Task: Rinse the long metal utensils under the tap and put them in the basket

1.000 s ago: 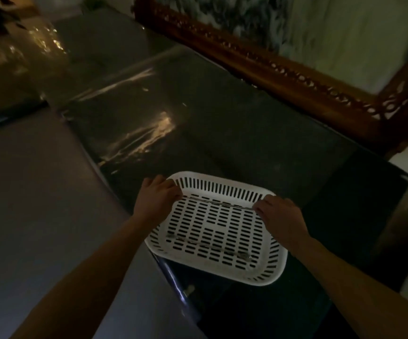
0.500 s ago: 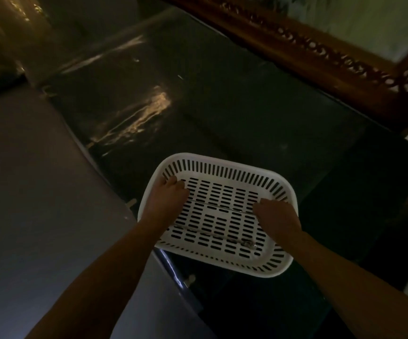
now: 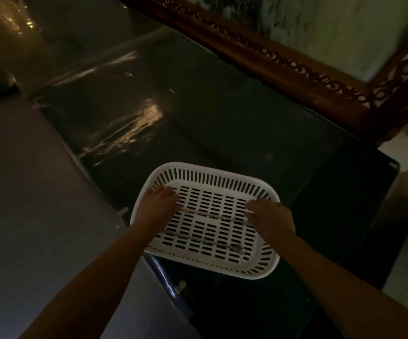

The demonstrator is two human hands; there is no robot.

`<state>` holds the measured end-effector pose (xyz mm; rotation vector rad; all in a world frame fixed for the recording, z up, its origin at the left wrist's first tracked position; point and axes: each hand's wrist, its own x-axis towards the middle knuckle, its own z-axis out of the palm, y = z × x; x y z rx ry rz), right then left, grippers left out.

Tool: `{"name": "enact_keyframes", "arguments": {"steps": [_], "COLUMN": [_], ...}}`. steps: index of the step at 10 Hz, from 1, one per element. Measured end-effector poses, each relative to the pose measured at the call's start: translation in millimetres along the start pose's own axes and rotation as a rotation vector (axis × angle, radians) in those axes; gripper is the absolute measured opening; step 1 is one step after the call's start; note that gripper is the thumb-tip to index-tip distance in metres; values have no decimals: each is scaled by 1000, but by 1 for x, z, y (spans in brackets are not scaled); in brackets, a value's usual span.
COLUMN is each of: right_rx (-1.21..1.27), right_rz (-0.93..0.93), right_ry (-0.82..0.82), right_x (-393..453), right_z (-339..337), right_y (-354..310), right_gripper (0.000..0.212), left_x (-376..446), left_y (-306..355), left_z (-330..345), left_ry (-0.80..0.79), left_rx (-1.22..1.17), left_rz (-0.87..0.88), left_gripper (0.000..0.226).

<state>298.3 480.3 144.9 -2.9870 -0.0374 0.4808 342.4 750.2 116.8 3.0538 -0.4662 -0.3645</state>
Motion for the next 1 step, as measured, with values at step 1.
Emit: {"name": "enact_keyframes", "arguments": {"steps": [1], "right_rx": [54], "right_rz": [16], "right_ry": [205], "right_x": [-7], "right_z": [-14], "right_y": [7], "right_gripper": [31], "left_x": [-8], "left_y": [7], "left_z": [-16], "left_ry": [109], "left_rx": [-84], "left_rz": [-18], "left_gripper": [37]}}
